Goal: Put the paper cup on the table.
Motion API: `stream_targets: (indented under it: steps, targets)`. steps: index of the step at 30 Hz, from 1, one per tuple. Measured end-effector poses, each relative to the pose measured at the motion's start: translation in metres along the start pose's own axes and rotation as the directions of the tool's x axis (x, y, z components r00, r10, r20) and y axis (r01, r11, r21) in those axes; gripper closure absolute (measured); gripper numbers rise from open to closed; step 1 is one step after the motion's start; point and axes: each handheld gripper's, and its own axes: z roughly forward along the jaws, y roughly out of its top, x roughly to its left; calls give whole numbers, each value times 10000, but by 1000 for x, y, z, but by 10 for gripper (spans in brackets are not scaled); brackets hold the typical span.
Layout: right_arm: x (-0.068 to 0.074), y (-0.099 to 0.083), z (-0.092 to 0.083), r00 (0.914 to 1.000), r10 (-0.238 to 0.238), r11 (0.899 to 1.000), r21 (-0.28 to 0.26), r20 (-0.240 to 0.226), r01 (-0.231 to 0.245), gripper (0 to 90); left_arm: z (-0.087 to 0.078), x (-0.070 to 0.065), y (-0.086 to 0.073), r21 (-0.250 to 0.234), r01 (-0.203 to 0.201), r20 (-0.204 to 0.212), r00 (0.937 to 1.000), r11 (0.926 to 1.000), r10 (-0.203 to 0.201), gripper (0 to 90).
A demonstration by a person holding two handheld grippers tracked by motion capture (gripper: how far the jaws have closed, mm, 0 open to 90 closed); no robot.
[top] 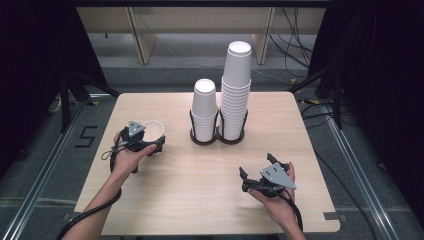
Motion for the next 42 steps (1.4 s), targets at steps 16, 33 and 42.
stream_targets:
  steps: [16, 33, 42]
  targets:
    - [0, -4, -2, 9995, 304, 9994, 136, -75, -303, 7, -21, -5, -3, -314, -139, -28, 9999, 9994, 138, 0]
    - [-1, -6, -3, 9996, 281, 9993, 259, -36, -280, 7, -42, -14, -6, -573, -276, 149, 9995, 9980, 285, 0]
    - [0, -4, -3, 9994, 344, 9991, 257, -93, -342, 7, -49, -13, -14, -608, -222, 256, 9994, 9979, 238, 0]
